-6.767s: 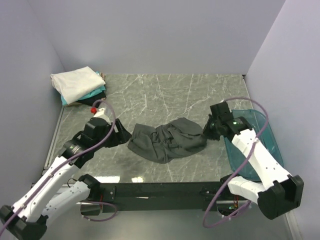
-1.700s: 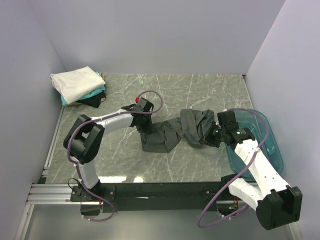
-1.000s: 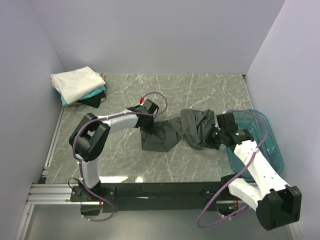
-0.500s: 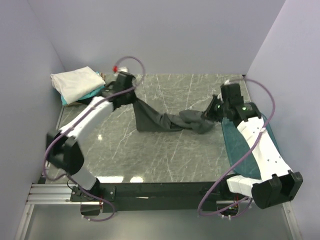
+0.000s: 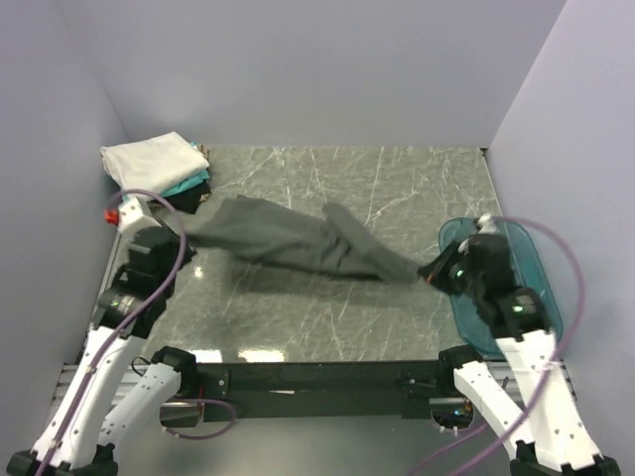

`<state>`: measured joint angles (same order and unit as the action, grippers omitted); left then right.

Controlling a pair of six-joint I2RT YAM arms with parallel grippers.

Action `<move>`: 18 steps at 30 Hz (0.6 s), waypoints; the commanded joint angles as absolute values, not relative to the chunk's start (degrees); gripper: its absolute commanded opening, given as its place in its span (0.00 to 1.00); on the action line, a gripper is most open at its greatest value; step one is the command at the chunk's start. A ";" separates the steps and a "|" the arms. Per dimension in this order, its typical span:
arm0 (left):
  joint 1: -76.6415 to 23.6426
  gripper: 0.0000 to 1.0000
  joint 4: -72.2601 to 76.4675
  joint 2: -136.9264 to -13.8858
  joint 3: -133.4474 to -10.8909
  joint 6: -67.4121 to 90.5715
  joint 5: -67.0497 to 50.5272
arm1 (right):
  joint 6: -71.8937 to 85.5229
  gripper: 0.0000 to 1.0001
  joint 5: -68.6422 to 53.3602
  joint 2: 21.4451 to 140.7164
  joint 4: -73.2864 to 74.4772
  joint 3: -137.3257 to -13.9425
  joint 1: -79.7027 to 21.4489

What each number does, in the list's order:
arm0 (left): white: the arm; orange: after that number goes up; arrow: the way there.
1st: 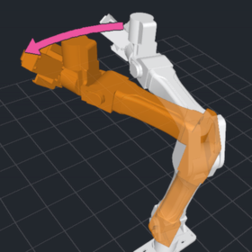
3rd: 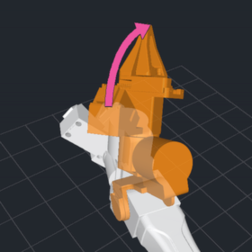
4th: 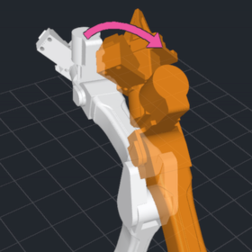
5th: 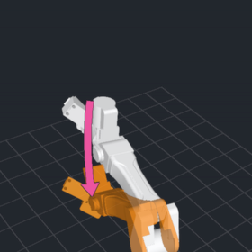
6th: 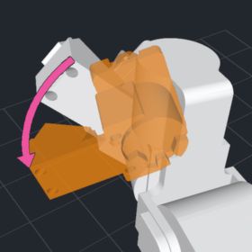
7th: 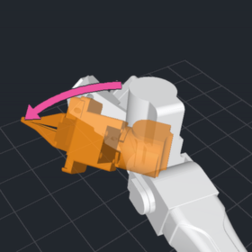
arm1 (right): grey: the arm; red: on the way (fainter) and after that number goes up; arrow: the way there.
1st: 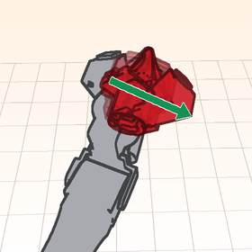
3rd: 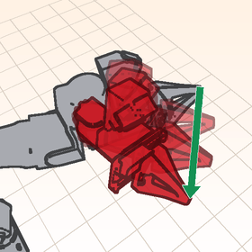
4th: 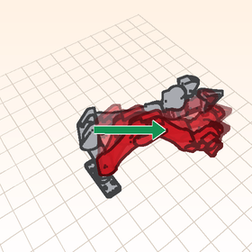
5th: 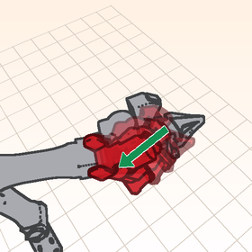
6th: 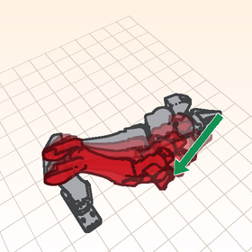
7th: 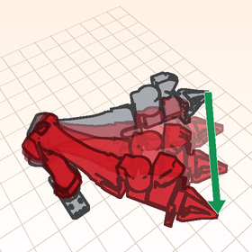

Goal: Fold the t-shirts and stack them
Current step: Flatten the tshirt out

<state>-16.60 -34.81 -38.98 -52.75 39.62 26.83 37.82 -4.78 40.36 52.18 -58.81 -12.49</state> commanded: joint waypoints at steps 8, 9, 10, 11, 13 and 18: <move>-18.02 0.00 -39.38 -43.85 -46.76 41.31 15.76 | 44.48 0.82 -7.12 32.16 57.57 -39.36 -12.30; -18.02 0.00 -38.85 -44.64 -46.58 40.87 14.60 | 43.86 0.83 -6.77 32.60 57.57 -40.59 -12.30; -18.02 0.00 -38.59 -44.74 -45.80 40.96 13.63 | 42.29 0.83 -6.59 33.22 57.48 -42.78 -12.30; -18.02 0.00 -38.24 -44.48 -45.18 40.96 12.93 | 41.49 0.83 -6.77 33.83 57.13 -43.76 -12.30; -18.02 0.00 -37.27 -43.25 -43.34 41.57 11.52 | 39.30 0.83 -8.08 35.85 54.77 -46.65 -12.57; -18.02 0.00 -37.79 -42.27 -44.21 41.57 11.25 | 37.62 0.80 -11.52 44.02 47.13 -51.06 -16.85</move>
<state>-17.93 -39.72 -43.18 -43.40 42.04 13.06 40.14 -9.56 39.40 54.04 -48.05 -13.87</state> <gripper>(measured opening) 0.013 0.811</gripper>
